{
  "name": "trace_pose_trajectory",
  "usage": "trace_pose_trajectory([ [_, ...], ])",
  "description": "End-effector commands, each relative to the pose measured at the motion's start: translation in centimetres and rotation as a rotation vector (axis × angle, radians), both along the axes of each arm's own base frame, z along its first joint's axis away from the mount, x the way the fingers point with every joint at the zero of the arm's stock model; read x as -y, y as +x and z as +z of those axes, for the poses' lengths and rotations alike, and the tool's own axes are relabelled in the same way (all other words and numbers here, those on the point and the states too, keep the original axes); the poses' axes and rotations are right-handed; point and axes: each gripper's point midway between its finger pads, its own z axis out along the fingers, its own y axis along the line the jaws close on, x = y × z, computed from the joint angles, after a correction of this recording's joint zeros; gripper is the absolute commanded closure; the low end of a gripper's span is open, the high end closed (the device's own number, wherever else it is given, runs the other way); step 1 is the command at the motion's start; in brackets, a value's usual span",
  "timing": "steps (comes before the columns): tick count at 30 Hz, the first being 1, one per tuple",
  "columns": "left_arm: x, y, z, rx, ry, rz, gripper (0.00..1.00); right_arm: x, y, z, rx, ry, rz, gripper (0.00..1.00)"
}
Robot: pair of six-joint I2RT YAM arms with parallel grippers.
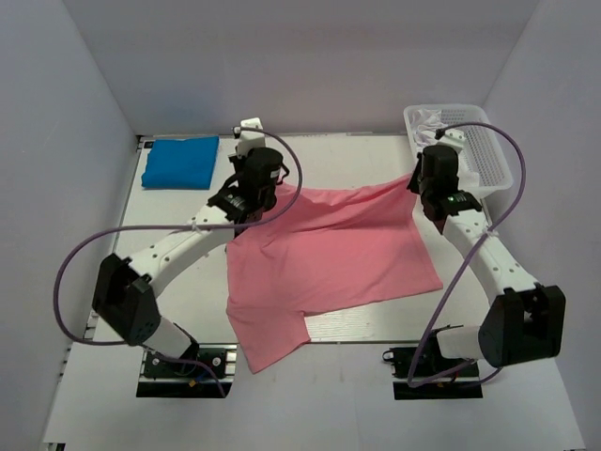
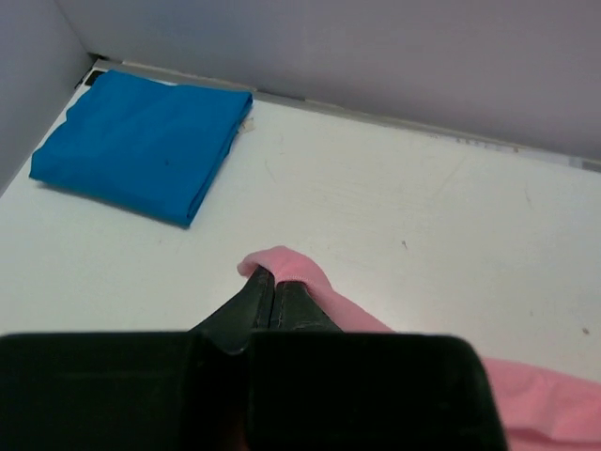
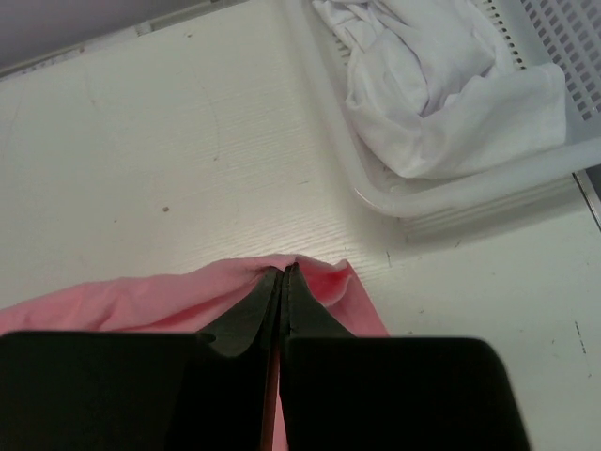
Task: Fold and stack the t-shirts
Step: Flatten out the tshirt
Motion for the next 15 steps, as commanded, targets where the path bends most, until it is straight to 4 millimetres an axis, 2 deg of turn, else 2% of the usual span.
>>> trace_pose_trajectory([
  [1,0.1,3.5,4.1,0.104,-0.076,-0.014,1.00,0.4,3.3,5.2,0.156,-0.004,-0.037,1.00],
  [3,-1.1,5.6,3.4,0.086,-0.067,0.018,1.00,0.4,4.3,6.0,0.173,-0.015,-0.034,1.00],
  [4,-1.4,6.5,4.1,0.093,-0.070,0.033,1.00,0.3,5.3,4.6,0.135,-0.028,-0.033,1.00],
  [5,-2.0,8.0,2.3,0.061,-0.055,0.063,1.00,0.4,6.0,6.3,0.169,-0.028,-0.037,1.00],
  [6,-2.4,8.7,2.0,0.057,-0.052,0.077,1.00,0.5,6.8,5.3,0.146,-0.037,-0.048,1.00],
  [7,-2.2,9.6,2.7,0.068,-0.068,0.061,1.00,0.6,7.5,4.4,0.120,-0.052,-0.051,1.00],
  [8,-2.3,10.3,2.3,0.065,-0.080,0.057,1.00,0.5,8.3,5.8,0.149,-0.049,-0.058,1.00],
  [9,-2.9,11.4,1.1,0.043,-0.076,0.057,1.00,1.0,8.9,4.9,0.124,-0.062,-0.070,1.00],
  [11,-2.8,13.0,1.7,0.055,-0.097,0.034,1.00,0.9,10.3,3.8,0.094,-0.074,-0.071,1.00],
  [12,-3.7,13.7,1.2,0.042,-0.098,0.057,1.00,1.3,10.8,4.6,0.106,-0.078,-0.085,1.00],
  [14,-4.0,15.0,0.4,0.014,-0.096,0.099,1.00,1.6,11.8,4.0,0.087,-0.086,-0.101,1.00],
  [15,-4.4,15.3,0.4,0.008,-0.108,0.103,1.00,1.5,12.2,5.2,0.109,-0.086,-0.097,1.00],
])
